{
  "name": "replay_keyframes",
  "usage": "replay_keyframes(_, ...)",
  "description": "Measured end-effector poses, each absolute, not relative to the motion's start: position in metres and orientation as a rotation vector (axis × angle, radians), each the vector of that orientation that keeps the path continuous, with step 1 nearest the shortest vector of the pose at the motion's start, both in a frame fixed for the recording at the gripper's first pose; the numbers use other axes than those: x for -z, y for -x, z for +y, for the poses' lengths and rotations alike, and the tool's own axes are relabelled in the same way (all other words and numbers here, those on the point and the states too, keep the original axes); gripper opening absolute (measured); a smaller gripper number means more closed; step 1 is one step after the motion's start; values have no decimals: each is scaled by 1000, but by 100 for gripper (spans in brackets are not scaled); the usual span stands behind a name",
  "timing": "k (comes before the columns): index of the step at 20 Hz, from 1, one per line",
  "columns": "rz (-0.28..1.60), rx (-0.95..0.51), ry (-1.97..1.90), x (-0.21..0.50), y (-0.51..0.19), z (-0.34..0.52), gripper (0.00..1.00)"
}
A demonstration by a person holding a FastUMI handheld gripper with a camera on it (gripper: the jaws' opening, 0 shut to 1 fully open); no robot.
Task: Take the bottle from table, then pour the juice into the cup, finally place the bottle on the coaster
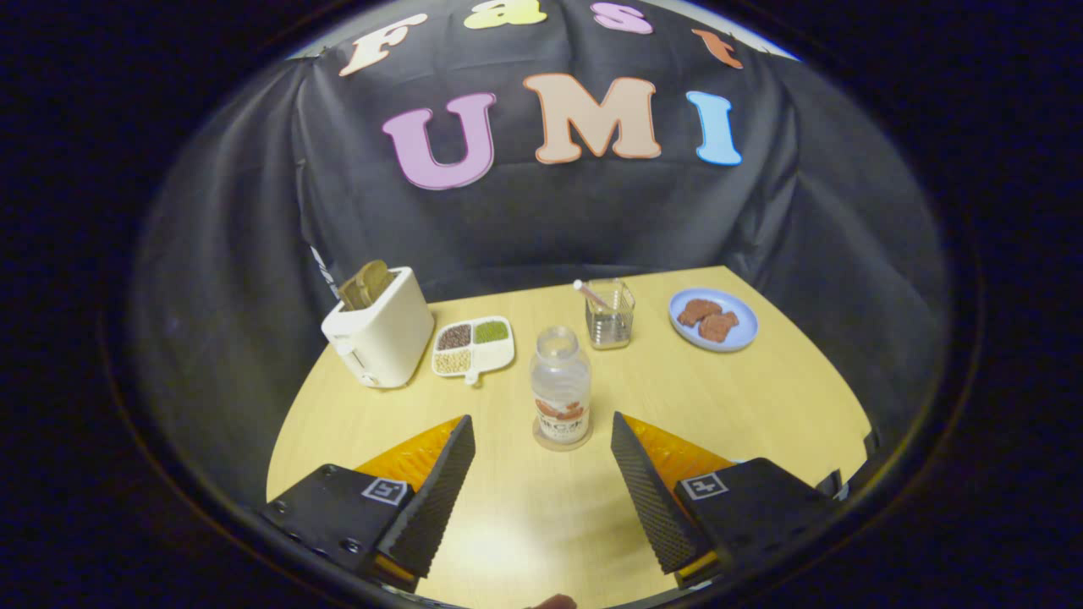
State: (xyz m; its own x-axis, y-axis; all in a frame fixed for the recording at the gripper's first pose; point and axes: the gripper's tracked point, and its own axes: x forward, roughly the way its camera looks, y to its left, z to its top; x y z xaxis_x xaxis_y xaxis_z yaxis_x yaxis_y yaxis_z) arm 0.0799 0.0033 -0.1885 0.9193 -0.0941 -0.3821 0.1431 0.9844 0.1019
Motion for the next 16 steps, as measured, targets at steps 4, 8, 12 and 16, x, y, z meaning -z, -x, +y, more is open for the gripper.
replay_keyframes(4, 319, 69, -92, 129, -75, -2, 100)
replay_keyframes(8, 331, 41, 15, 95, -69, -10, 100)
replay_keyframes(12, 304, -2, -4, 68, -67, -4, 100)
replay_keyframes(16, 282, -3, -13, 50, -63, -16, 100)
